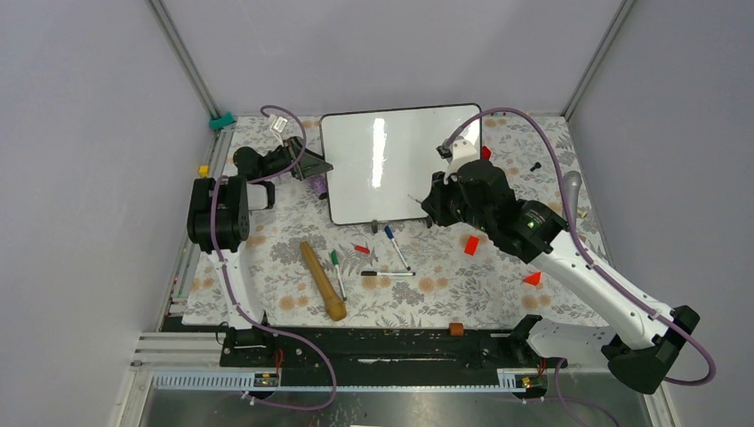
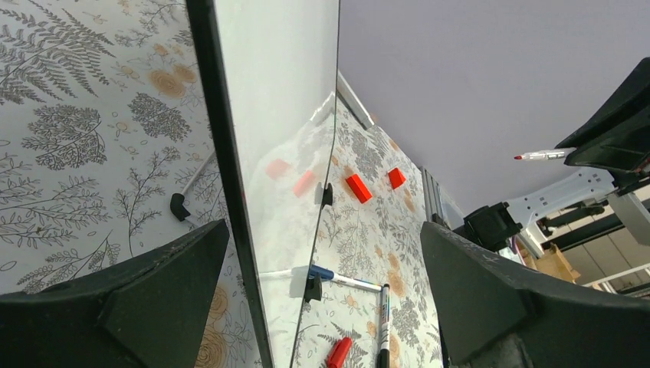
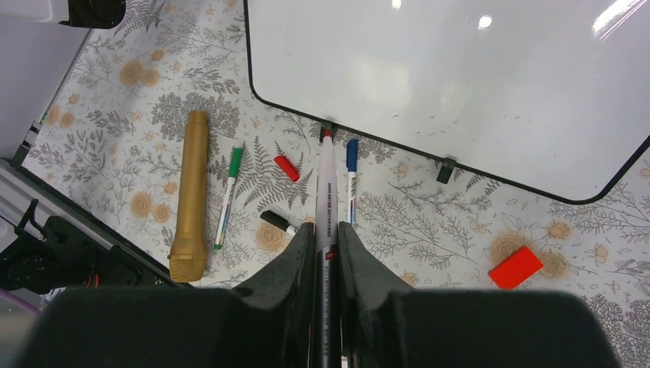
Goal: Write a sentence on the whiteboard
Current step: Hold the whiteboard on the whiteboard stand.
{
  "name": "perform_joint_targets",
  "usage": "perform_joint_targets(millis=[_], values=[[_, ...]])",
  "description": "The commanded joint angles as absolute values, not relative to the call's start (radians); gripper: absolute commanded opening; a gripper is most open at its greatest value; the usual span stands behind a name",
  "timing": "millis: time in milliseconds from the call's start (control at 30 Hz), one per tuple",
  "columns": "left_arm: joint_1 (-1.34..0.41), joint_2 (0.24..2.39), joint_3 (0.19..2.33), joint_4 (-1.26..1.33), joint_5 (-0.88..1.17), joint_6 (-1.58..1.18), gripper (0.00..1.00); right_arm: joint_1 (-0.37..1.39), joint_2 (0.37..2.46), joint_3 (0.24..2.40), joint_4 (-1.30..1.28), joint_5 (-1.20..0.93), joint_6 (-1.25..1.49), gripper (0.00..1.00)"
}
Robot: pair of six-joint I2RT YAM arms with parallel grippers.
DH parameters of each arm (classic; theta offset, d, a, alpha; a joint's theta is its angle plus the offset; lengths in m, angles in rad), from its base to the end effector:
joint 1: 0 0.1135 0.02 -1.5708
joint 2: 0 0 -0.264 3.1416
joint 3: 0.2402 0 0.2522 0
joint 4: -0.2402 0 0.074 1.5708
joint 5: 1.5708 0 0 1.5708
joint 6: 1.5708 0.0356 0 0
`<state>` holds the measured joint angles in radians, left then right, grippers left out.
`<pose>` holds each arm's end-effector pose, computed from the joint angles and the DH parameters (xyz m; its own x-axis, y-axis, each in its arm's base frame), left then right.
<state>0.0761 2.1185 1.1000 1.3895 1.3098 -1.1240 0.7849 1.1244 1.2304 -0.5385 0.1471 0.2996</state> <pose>0.4160 -0.0028 0.1920 -0.6358 -0.2819 -0.7186 0.7055 0.1656 -0.6891 0.1752 0.1676 0.3914 -0.4619 -0.0487 -0.8856 -0.4905 0.8459 0.2093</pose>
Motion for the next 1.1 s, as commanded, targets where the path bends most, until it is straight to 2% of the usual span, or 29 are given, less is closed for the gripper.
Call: perform_joint_targets(millis=[0, 500, 700, 800, 833, 867, 900, 933, 1067], values=[[0.089, 2.078, 1.148, 1.464, 1.358, -1.11, 0.99, 0.779, 1.126, 1.23, -0.504, 0.115, 0.3, 0.0], [0.103, 2.111, 1.236, 1.465, 1.403, -1.09, 0.99, 0.779, 1.125, 1.233, -0.501, 0.08, 0.312, 0.0], [0.103, 2.067, 1.178, 1.462, 1.387, -1.045, 0.99, 0.78, 1.128, 1.232, -0.497, 0.063, 0.321, 0.0], [0.114, 2.045, 1.148, 1.437, 1.36, -1.006, 0.95, 0.779, 1.123, 1.226, -0.496, 0.077, 0.319, 0.0], [0.114, 2.044, 1.145, 1.436, 1.36, -1.004, 0.92, 0.778, 1.12, 1.222, -0.493, 0.082, 0.319, 0.0], [0.114, 2.042, 1.144, 1.423, 1.359, -1.001, 0.84, 0.779, 1.119, 1.219, -0.491, 0.086, 0.318, 0.0], [0.115, 2.044, 1.143, 1.411, 1.363, -1.001, 0.64, 0.778, 1.118, 1.218, -0.491, 0.089, 0.317, 0.0], [0.115, 2.048, 1.146, 1.416, 1.369, -1.012, 0.55, 0.779, 1.118, 1.218, -0.491, 0.091, 0.317, 0.0], [0.115, 2.066, 1.165, 1.45, 1.375, -1.057, 0.49, 0.779, 1.11, 1.217, -0.49, 0.11, 0.318, 0.0]])
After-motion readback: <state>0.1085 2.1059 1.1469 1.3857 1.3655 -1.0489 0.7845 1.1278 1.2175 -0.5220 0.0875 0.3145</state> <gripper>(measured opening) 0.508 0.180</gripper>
